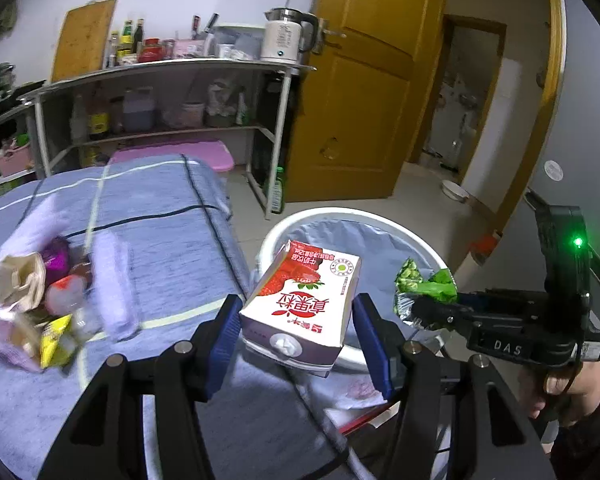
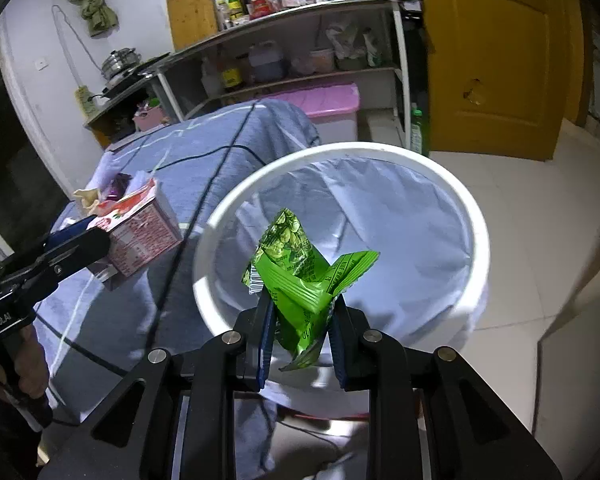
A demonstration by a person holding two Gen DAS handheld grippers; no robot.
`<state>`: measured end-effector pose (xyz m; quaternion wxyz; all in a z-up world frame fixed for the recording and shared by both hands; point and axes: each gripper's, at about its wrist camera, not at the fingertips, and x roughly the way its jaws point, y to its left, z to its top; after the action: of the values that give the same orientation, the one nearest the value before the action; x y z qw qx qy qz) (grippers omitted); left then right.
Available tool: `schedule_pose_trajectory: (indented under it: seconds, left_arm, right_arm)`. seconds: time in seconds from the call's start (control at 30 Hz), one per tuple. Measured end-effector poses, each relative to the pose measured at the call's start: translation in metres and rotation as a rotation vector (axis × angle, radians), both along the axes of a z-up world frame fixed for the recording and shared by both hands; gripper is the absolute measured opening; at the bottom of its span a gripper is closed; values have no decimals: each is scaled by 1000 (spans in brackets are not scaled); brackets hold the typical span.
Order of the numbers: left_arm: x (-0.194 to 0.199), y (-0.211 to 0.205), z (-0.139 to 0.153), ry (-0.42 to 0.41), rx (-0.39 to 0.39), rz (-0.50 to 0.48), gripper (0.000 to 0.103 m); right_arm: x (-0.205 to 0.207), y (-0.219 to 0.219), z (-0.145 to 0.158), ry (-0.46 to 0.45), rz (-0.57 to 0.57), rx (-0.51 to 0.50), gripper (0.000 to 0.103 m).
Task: Collect trash
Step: 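Carry both items over the bin and open both tools to drop them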
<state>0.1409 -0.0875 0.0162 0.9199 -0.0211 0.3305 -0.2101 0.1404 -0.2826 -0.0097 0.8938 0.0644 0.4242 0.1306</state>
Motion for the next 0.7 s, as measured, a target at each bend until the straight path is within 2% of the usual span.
schedule_pose_trajectory:
  seconds: [0.43,0.6,0.7]
  left_arm:
    - [23,-38,-14,42,29,-66,59]
    - [24,-41,-18,53,40,-72,59]
    - [23,-40,-18,48,44,-70,59]
  right_arm:
    - [11,-22,-9,29,-45,-8,27]
    - [11,-25,-12,34,-52,-7,47]
    - [9,-25,-10,24,-52,-8,48]
